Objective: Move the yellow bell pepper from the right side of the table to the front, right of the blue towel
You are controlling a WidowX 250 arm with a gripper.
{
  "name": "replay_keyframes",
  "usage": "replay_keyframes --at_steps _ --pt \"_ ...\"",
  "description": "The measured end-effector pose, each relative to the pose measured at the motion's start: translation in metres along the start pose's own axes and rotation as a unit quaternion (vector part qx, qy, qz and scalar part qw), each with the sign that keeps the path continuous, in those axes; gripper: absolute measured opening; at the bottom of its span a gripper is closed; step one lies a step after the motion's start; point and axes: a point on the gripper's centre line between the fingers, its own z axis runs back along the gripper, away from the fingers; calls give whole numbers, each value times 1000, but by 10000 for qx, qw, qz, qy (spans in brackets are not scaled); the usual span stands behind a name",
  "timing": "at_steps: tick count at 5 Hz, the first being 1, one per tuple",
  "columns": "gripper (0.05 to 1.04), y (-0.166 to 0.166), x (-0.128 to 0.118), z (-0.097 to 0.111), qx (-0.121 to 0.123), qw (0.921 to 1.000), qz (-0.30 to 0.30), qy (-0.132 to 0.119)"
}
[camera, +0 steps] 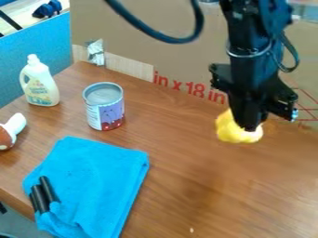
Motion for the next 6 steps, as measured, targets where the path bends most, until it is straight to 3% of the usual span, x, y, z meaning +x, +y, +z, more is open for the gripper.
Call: replay_keyframes --at_steps 1,2,3,4,5,6 --pt "117 -1 -39 13 -217 9992 211 253" --pt "117 -5 -69 12 -619 9960 339 556" --pt "117 -11 -94 6 -1446 9844 671 744" --pt "117 -13 -104 4 -2179 9682 992 727" --pt "117 -15 -105 0 -2297 9641 1066 803" --pt "117 -14 -105 -2 -2179 9680 962 788"
